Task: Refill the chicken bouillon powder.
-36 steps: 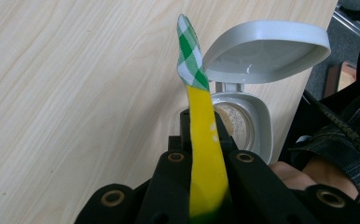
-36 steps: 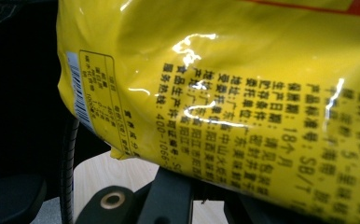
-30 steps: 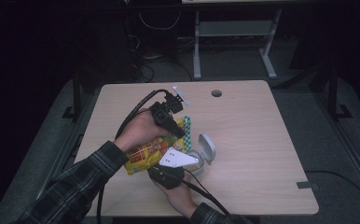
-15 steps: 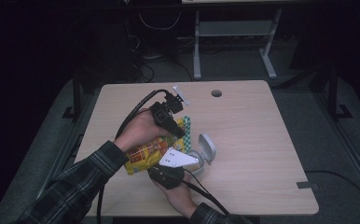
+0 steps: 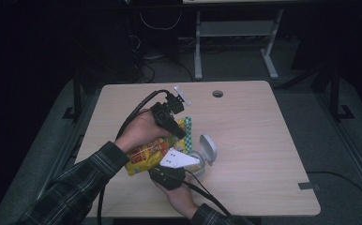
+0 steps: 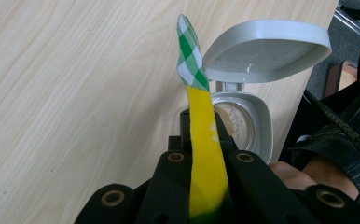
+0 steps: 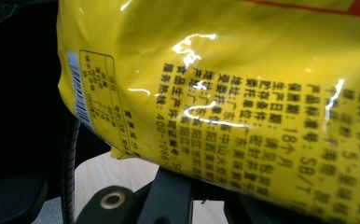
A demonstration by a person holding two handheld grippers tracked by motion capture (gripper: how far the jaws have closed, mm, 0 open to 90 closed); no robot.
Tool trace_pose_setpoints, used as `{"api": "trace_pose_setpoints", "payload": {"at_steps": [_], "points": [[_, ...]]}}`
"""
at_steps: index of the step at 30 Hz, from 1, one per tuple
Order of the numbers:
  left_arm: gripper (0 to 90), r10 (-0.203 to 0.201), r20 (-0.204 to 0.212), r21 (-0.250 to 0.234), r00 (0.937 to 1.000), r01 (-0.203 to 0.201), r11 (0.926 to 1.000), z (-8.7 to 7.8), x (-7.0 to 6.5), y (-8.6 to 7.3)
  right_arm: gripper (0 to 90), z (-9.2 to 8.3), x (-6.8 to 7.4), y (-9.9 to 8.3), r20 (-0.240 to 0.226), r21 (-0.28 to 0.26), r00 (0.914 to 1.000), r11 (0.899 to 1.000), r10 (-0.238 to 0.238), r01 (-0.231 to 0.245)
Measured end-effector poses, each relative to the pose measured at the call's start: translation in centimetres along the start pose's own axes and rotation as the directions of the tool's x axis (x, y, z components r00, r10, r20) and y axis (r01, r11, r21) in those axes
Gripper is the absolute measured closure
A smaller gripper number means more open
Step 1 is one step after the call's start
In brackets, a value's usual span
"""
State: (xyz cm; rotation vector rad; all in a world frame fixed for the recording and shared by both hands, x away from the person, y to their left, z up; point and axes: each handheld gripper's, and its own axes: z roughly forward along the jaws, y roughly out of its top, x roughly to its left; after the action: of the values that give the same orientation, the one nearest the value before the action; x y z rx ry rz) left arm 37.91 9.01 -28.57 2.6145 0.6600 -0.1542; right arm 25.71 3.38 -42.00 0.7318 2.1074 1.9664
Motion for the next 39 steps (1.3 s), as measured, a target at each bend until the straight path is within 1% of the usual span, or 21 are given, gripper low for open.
{"api": "trace_pose_setpoints", "payload": {"at_steps": [11,21,27,32,39], "points": [[89.9,-0.005,-0.002,0.002,1.0,0.005,1.0,-0.03,-0.03,-0.02,89.8,0.03,0.02,0.0,-0.001,-0.001,1.0,1.0,-0.001,0.001],[89.9,0.0,-0.004,0.008,1.0,0.0,1.0,-0.03,-0.04,0.06,89.8,0.01,0.02,0.03,-0.004,-0.004,1.0,1.0,0.002,-0.002],[89.8,-0.01,-0.006,0.011,0.9999,0.011,0.9999,0.02,-0.18,0.15,89.8,0.02,0.0,0.05,-0.004,-0.008,1.0,1.0,0.007,-0.007],[89.9,-0.006,-0.005,0.021,1.0,0.007,0.9998,0.02,-0.17,0.25,89.8,0.02,0.0,0.08,-0.006,-0.011,0.9999,1.0,0.012,-0.012],[89.9,-0.002,-0.011,0.02,0.9999,0.003,0.9998,0.12,-0.22,0.32,89.8,0.02,-0.03,0.08,-0.006,-0.013,0.9999,1.0,0.014,-0.014]]}}
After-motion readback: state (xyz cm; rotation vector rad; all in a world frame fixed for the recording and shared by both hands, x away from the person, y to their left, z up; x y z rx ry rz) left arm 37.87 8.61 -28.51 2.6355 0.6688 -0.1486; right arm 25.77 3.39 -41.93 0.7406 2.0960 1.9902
